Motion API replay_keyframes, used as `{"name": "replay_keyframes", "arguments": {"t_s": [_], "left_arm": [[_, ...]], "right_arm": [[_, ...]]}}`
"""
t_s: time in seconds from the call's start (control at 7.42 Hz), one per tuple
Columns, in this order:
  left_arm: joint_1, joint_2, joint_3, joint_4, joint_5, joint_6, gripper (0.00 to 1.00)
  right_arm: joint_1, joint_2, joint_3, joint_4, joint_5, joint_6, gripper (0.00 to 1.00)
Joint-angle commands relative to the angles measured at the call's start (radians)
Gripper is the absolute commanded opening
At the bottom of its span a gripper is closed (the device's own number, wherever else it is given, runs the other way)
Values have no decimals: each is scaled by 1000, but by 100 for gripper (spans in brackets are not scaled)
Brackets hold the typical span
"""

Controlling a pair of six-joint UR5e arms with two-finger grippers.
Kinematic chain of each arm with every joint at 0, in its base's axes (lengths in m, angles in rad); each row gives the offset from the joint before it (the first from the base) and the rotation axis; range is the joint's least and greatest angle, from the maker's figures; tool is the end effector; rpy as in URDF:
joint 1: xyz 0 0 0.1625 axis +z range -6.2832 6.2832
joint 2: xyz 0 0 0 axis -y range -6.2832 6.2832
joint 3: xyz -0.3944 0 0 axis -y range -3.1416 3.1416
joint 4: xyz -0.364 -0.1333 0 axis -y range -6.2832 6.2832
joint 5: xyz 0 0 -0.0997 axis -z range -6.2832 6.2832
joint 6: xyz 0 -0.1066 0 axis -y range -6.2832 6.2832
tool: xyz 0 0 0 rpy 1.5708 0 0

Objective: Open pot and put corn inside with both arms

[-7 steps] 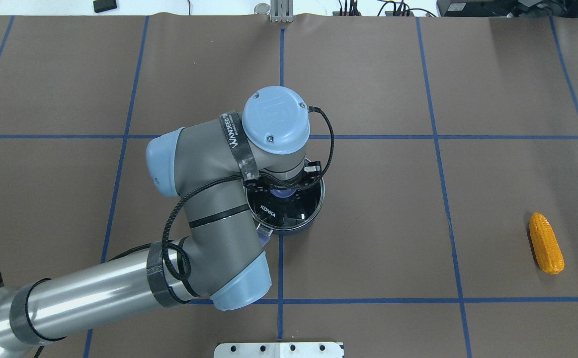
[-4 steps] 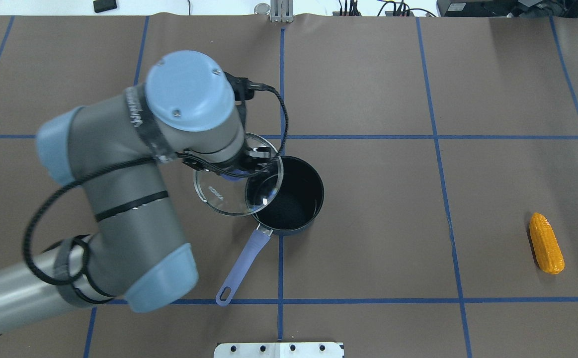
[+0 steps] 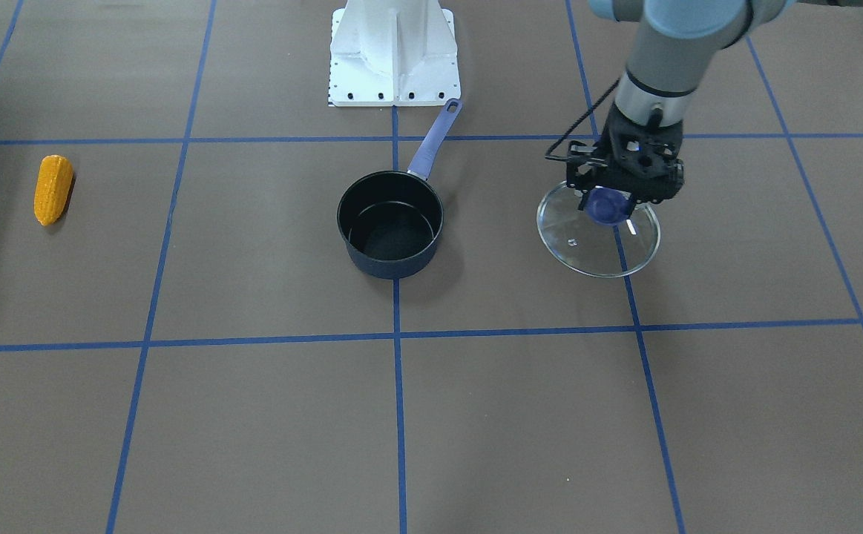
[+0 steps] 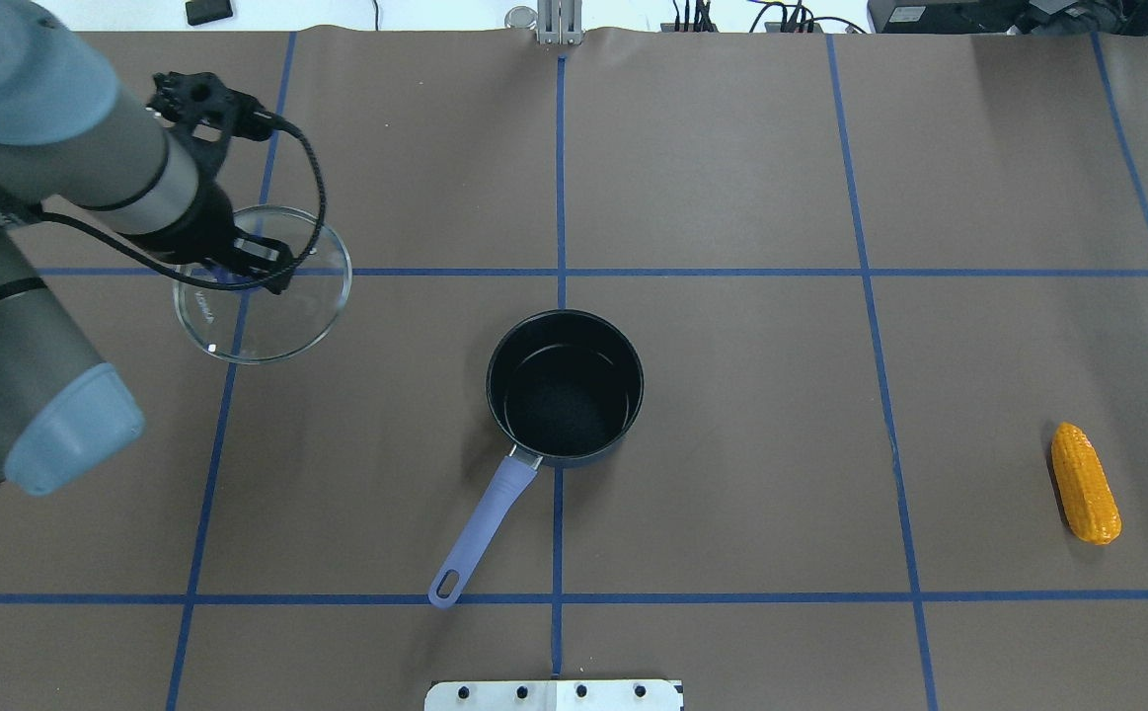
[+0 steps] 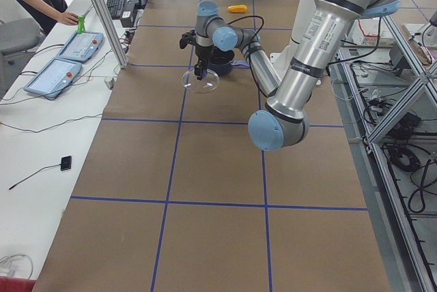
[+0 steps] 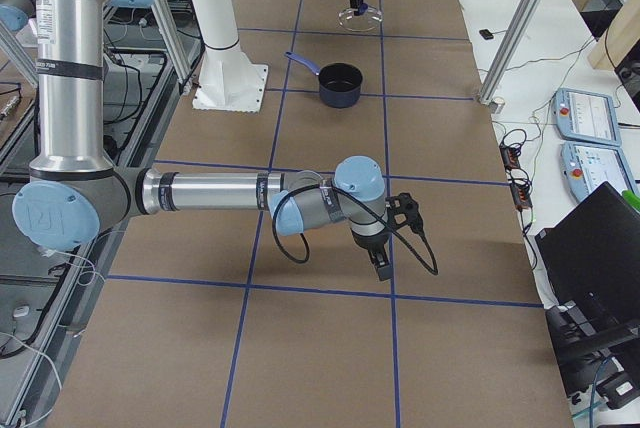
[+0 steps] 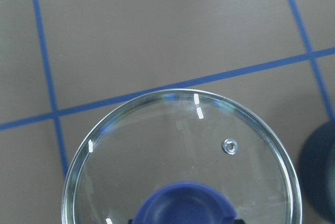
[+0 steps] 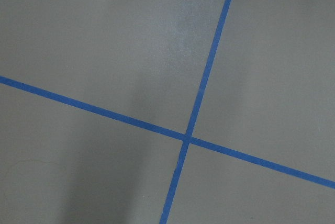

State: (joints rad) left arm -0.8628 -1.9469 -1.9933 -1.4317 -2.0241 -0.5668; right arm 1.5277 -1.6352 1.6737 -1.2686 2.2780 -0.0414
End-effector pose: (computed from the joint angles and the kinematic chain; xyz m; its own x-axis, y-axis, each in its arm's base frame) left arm 0.2830 -0.4638 0.2832 0.7049 0.3428 -0.6210 -0.1606 0.9298 0.3311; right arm 0.0442 -0.4617 0.5851 0.7478 -0.2884 0.5980 0.0716 0.9305 0.3592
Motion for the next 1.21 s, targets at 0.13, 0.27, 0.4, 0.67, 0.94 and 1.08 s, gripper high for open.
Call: {"name": "replay_keyframes", "arguments": {"t_s": [0.13, 0.27, 0.4, 0.67, 0.94, 1.08], "left_arm": [[-97, 289, 10, -165, -67, 328, 0], [-97, 380, 28, -290, -93, 337, 0], [-96, 434, 107, -458, -123, 335, 0], [-93, 437, 267, -668, -130, 324, 2], [-90, 436, 294, -678, -128, 324, 24], [-88, 431, 306, -678, -127, 324, 40]], "right_arm": [[-4, 1, -2, 0, 0, 0, 100], [-4, 0, -2, 0, 0, 0, 100], [-4, 0, -3, 0, 0, 0, 100], [-4, 1, -6, 0, 0, 0, 100], [-4, 1, -6, 0, 0, 0, 100], [-4, 1, -6, 0, 0, 0, 100]]}}
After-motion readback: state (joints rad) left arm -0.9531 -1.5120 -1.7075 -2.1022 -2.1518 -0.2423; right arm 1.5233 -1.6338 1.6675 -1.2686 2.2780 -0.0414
